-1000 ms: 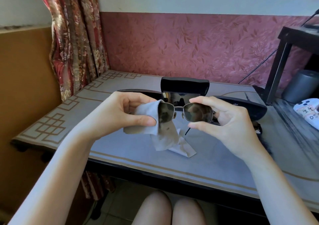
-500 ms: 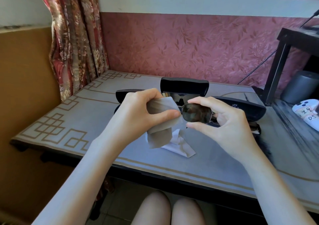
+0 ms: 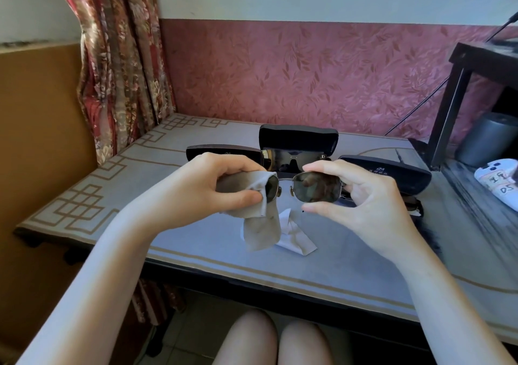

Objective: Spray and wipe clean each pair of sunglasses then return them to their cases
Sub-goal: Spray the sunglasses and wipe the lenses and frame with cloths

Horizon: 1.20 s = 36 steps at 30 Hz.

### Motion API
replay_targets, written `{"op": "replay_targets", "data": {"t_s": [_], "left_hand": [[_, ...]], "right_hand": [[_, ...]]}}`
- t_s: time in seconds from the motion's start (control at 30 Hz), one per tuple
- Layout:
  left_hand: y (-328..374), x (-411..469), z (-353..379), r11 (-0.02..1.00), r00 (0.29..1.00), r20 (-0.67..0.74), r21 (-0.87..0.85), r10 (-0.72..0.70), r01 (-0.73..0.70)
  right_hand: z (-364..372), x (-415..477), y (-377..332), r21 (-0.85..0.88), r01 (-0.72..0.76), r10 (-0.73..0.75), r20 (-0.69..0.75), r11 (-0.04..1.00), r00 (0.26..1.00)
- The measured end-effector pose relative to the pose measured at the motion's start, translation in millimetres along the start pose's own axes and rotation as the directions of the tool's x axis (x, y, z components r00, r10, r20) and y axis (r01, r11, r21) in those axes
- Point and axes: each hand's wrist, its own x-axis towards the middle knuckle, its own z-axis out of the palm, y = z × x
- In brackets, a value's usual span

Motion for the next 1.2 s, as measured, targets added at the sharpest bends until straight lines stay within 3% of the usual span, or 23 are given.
{"op": "replay_targets", "data": {"t_s": [0.43, 0.93, 1.2], "left_hand": [[0, 11, 17, 0.997, 0.987, -0.157, 0.071, 0.027, -0.016], [-1, -2, -3, 0.999, 0.999, 0.034, -0.031, 0.028, -0.027], [-3, 6, 9, 0.999, 0.997, -0.075, 0.015, 0.034, -0.033]], "right_hand": [[-1, -2, 0, -0.028, 0.011, -0.012, -0.009, 1.0, 1.0], [-4, -3, 1, 0.032, -0.012, 0.012, 0.009, 0.999, 1.0], [1, -3, 2, -0.09, -0.015, 0.017, 0.022, 0.996, 1.0]]}}
